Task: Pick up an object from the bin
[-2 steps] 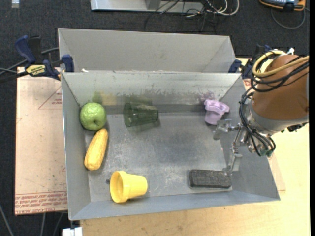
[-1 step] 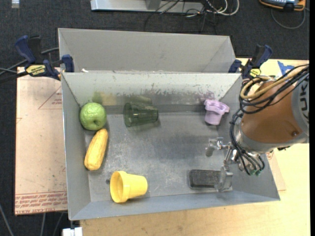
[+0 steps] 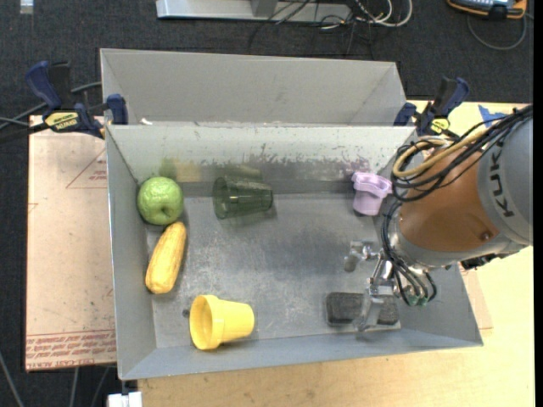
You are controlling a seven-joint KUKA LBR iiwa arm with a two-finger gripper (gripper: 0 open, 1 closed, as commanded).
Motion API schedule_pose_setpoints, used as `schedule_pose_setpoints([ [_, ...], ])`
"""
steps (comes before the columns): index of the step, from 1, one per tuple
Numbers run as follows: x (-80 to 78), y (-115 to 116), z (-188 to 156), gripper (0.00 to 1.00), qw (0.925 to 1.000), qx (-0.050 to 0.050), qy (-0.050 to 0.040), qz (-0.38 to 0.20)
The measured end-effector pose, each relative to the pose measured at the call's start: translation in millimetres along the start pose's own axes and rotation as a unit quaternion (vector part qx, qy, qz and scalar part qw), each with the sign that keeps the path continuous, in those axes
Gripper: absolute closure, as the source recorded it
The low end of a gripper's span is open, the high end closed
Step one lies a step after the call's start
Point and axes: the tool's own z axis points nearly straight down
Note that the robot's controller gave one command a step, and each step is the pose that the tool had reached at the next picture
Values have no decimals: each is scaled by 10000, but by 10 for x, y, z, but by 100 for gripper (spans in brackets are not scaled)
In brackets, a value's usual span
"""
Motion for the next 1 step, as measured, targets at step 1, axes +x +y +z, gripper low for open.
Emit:
schedule_pose_setpoints([
  [1,-10,-13,260,0,9994,-2,-13,-332],
])
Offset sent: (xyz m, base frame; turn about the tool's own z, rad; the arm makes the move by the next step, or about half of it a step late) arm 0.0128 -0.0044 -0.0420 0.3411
